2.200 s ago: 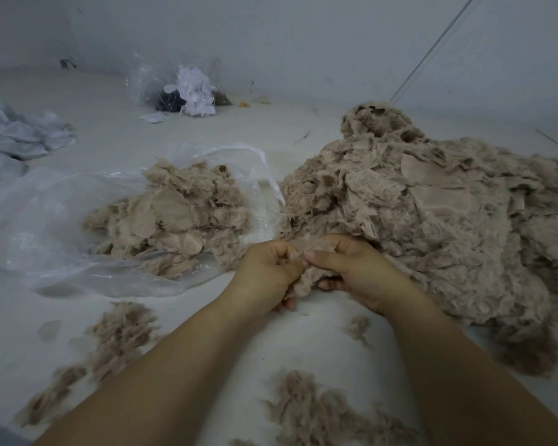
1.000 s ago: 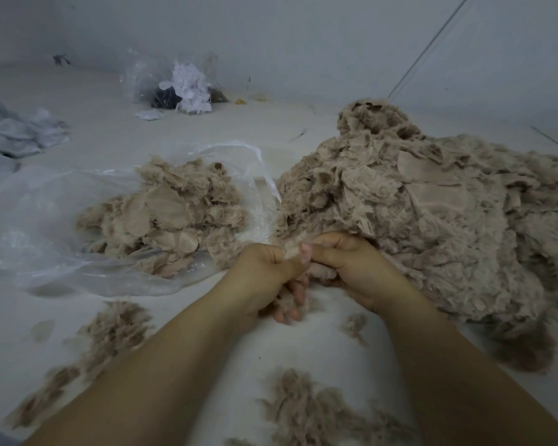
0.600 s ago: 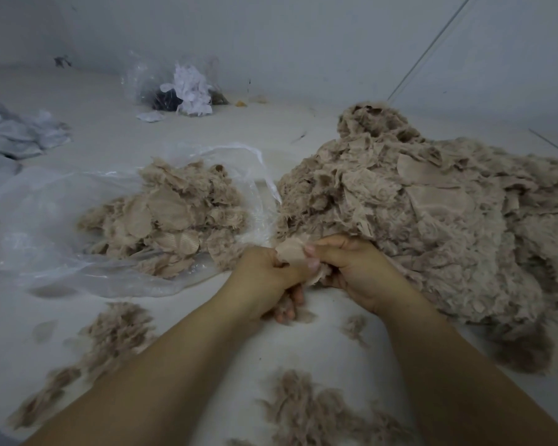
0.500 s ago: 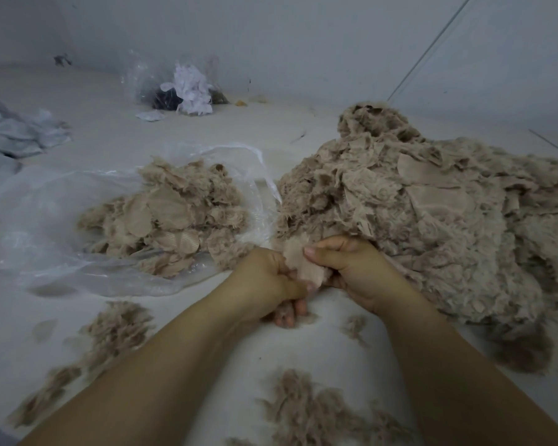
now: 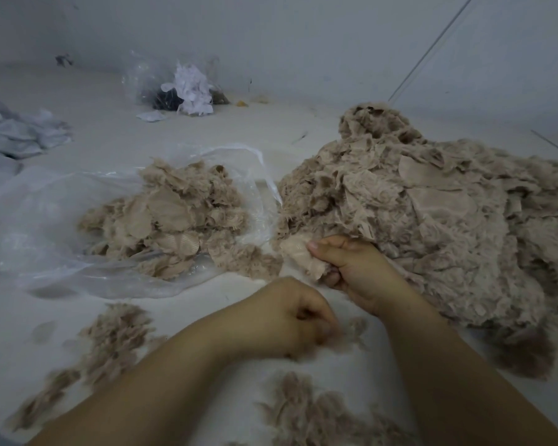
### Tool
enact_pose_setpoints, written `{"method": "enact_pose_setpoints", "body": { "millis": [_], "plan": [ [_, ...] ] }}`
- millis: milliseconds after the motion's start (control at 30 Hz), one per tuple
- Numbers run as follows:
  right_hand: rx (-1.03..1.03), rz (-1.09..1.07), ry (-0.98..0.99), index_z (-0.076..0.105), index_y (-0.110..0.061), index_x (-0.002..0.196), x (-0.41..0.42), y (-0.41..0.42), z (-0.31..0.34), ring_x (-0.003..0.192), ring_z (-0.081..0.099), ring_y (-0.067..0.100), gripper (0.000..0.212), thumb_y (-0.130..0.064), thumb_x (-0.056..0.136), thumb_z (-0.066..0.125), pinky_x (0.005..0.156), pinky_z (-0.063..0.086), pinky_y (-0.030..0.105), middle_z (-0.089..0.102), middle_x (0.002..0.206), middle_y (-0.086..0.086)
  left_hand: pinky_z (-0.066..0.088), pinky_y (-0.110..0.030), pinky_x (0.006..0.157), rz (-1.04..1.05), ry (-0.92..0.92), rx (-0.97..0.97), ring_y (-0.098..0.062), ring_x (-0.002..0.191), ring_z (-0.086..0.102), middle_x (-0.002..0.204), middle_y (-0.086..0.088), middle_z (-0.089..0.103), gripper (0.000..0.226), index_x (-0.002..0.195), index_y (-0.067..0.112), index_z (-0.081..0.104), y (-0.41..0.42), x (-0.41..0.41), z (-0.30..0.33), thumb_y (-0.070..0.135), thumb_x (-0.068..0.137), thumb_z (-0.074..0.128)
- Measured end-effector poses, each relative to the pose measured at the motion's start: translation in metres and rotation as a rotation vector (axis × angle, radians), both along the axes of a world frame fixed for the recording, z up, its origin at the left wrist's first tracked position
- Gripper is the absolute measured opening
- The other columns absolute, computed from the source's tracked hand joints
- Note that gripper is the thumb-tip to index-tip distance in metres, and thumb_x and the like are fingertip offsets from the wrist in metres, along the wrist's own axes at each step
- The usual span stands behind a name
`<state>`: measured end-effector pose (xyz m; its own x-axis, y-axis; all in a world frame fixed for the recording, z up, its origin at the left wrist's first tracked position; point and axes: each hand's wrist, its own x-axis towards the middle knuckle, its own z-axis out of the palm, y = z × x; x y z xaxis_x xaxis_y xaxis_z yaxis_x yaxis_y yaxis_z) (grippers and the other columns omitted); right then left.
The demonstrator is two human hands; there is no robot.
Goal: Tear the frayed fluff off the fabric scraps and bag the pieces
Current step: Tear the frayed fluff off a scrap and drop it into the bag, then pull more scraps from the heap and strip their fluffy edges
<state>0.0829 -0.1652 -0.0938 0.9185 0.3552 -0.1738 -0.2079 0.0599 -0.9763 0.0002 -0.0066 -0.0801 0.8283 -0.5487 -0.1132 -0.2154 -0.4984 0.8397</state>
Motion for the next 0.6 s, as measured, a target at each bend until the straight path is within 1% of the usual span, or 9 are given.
{"method": "enact_pose_setpoints", "body": {
  "millis": [67,100,167,233,300,333,433,500,600],
  "plan": [
    [0.002,-0.009,0.008,0.066,-0.01,0.073,0.0,0.0,0.0,0.045,0.035,0.006,0.022,-0.02,0.092,0.063,0.04,0.031,0.015,0.056,0.054,-0.002,0.044,-0.011,0.053,-0.118,0.05,-0.033,0.004,0.052,0.057,0.066,0.015,0.068,0.016,0.094,0.015,0.076,-0.004,-0.008,0.006,0.013,0.095,0.06],
    [0.013,-0.016,0.014,0.066,-0.009,0.075,-0.001,0.0,0.0,0.045,0.035,0.006,0.02,-0.02,0.092,0.063,0.039,0.03,0.014,0.056,0.054,-0.001,0.046,-0.012,0.054,-0.082,-0.054,0.012,0.004,0.054,0.059,0.066,0.016,0.067,0.015,0.092,0.014,0.075,-0.005,-0.006,0.008,0.012,0.094,0.06],
    [0.043,-0.03,0.034,0.065,-0.008,0.075,0.0,0.0,-0.001,0.044,0.036,0.004,0.019,-0.018,0.092,0.063,0.038,0.03,0.013,0.056,0.055,-0.002,0.052,-0.025,0.064,0.131,-0.366,0.185,-0.003,0.066,0.063,0.074,0.008,0.068,0.014,0.087,0.014,0.074,0.001,0.007,0.01,0.008,0.09,0.061],
    [0.049,-0.033,0.038,0.063,-0.007,0.077,-0.001,0.001,-0.001,0.044,0.035,0.004,0.018,-0.018,0.092,0.062,0.038,0.028,0.013,0.054,0.054,-0.002,0.049,-0.037,0.069,0.368,-0.539,0.434,-0.02,0.081,0.063,0.088,0.001,0.064,0.01,0.092,0.016,0.069,0.015,0.02,0.013,0.012,0.088,0.061],
    [0.031,-0.033,0.026,0.064,-0.006,0.081,-0.001,0.002,-0.001,0.043,0.034,0.004,0.018,-0.018,0.093,0.061,0.038,0.027,0.013,0.054,0.053,-0.002,0.044,-0.037,0.064,0.486,-0.533,0.661,-0.029,0.086,0.06,0.095,-0.002,0.048,0.014,0.102,0.017,0.059,0.025,0.029,0.013,0.026,0.091,0.059],
    [0.021,-0.035,0.019,0.065,-0.006,0.081,-0.002,0.003,-0.001,0.042,0.035,0.004,0.018,-0.017,0.094,0.061,0.038,0.028,0.013,0.055,0.053,-0.002,0.045,-0.037,0.064,0.473,-0.493,0.724,-0.03,0.086,0.06,0.096,-0.003,0.044,0.017,0.104,0.017,0.058,0.026,0.031,0.011,0.03,0.093,0.058],
    [-0.011,-0.032,-0.028,0.069,-0.014,0.07,-0.004,0.005,0.0,0.042,0.037,0.003,0.026,-0.016,0.095,0.061,0.038,0.03,0.014,0.054,0.053,-0.002,0.048,-0.038,0.068,0.381,-0.456,0.741,-0.03,0.088,0.061,0.094,-0.005,0.05,0.015,0.102,0.013,0.063,0.021,0.033,0.004,0.014,0.093,0.051],
    [-0.048,-0.03,-0.065,0.066,-0.018,0.057,-0.005,0.006,0.0,0.041,0.034,0.005,0.038,-0.015,0.095,0.06,0.038,0.029,0.015,0.05,0.051,-0.003,0.039,-0.035,0.061,0.394,-0.522,0.779,-0.032,0.09,0.062,0.09,-0.008,0.052,0.01,0.087,0.013,0.053,0.022,0.036,0.008,0.005,0.087,0.049],
    [-0.068,-0.041,-0.085,0.061,-0.015,0.061,-0.006,0.007,0.001,0.039,0.035,0.004,0.035,-0.013,0.095,0.06,0.038,0.029,0.015,0.049,0.05,-0.002,0.026,-0.03,0.049,0.502,-0.675,0.909,-0.034,0.083,0.062,0.094,-0.009,0.053,0.016,0.093,0.011,0.053,0.038,0.047,0.025,0.001,0.08,0.057]
  ]
}}
